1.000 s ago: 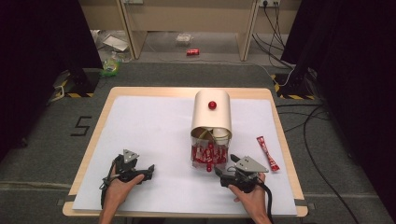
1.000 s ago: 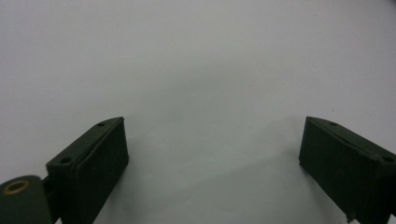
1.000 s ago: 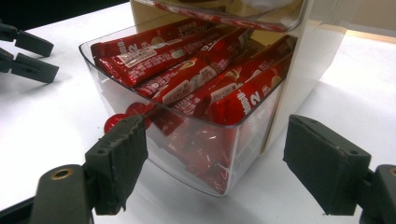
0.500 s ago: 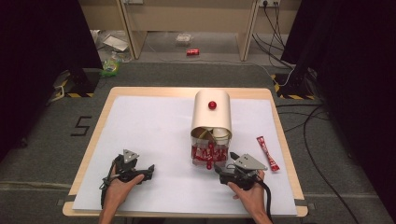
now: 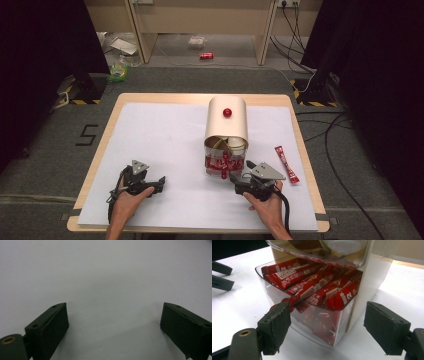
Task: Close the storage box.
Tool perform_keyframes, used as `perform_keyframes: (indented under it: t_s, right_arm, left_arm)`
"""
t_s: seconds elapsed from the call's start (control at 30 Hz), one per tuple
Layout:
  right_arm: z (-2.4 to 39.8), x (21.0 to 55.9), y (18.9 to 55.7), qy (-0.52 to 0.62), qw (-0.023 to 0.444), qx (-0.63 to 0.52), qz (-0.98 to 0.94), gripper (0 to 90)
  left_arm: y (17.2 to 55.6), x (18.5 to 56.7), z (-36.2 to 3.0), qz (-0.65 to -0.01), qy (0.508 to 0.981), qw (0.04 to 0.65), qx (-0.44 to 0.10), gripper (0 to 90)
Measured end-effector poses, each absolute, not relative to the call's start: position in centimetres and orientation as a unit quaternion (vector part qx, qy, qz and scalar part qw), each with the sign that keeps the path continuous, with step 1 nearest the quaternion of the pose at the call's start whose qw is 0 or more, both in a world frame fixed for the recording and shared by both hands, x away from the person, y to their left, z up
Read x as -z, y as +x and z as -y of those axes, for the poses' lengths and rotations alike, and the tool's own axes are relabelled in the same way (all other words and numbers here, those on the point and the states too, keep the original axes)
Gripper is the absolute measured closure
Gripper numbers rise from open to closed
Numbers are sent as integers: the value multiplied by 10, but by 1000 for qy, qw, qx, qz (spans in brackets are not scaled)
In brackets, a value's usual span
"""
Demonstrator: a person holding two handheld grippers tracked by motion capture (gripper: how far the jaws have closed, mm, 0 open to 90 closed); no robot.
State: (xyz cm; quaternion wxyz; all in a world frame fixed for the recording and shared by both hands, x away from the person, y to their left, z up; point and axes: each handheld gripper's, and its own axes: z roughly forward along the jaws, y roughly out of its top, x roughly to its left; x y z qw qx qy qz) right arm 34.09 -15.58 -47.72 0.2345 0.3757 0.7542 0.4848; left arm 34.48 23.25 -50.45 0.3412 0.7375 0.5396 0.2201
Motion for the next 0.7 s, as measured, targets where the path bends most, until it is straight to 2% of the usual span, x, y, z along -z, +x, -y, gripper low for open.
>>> perform_keyframes:
  t_s: [0.7]
  right_arm:
    - [155, 478, 350, 381, 242, -488, -747, 224]
  left_arm:
    - [345, 504, -233, -539, 738, 341, -220, 74]
